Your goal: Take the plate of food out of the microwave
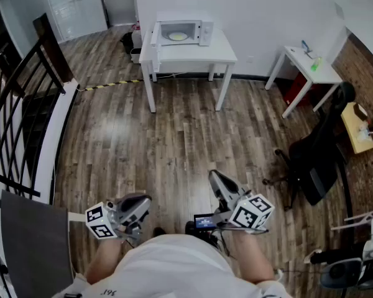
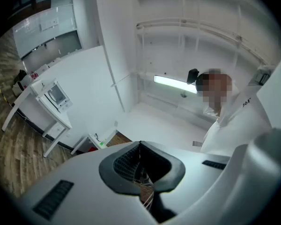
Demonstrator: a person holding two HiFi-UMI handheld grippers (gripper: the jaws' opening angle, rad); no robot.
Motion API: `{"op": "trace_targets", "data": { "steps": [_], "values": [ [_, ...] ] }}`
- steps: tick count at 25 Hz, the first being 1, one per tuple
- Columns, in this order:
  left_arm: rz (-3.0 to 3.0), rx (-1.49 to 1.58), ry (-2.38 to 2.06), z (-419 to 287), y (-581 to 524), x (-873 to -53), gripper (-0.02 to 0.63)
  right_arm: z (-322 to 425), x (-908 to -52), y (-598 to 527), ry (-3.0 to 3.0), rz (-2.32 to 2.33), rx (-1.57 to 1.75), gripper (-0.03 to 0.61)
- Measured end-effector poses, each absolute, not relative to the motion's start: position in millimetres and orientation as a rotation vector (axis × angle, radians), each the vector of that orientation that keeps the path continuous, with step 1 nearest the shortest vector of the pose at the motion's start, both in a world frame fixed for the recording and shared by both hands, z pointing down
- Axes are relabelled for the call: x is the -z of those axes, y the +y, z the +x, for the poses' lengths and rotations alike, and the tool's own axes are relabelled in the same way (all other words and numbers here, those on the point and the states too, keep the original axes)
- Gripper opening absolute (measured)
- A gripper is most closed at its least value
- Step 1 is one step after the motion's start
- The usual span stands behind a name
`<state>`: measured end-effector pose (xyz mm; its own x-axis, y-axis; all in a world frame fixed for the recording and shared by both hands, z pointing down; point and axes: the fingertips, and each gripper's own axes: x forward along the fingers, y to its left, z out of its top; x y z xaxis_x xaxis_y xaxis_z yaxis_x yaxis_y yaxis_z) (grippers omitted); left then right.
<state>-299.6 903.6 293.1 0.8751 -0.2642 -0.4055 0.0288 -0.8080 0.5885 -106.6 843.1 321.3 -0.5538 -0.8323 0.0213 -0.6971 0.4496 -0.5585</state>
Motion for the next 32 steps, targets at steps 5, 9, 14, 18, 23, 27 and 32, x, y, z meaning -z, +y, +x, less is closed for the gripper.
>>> {"op": "trace_targets", "data": {
  "steps": [5, 9, 14, 18, 23, 27, 32],
  "values": [
    [2.454, 0.624, -0.193, -296.0, 903.6, -295.3, 0.005, -108.2, -327.5, 848.0, 2.455, -1.318, 0.760, -0.011],
    [2.476, 0.611, -0.244, -296.6, 903.1, -294.8, 0.005, -110.7, -326.4, 850.1, 2.463, -1.313, 0.760, -0.011],
    [2.485, 0.639, -0.263, -299.8, 905.0, -293.3, 0.005, -109.5, -326.9, 853.9, 2.468, -1.325, 0.756, -0.011],
    [2.458, 0.684, -0.230, -301.3, 905.1, -289.4, 0.005, -110.7, -327.2, 853.1, 2.469, -1.337, 0.752, -0.011],
    [2.454, 0.667, -0.180, -295.7, 907.1, -287.7, 0.005, -110.5, -330.4, 851.3, 2.484, -1.349, 0.753, -0.011],
    [2.452, 0.644, -0.190, -295.5, 902.4, -290.5, 0.005, -111.4, -332.5, 846.3, 2.507, -1.367, 0.734, -0.011],
    [2.443, 0.642, -0.202, -299.6, 897.4, -291.2, 0.005, -117.8, -327.3, 841.5, 2.535, -1.388, 0.702, -0.011]
  ]
}}
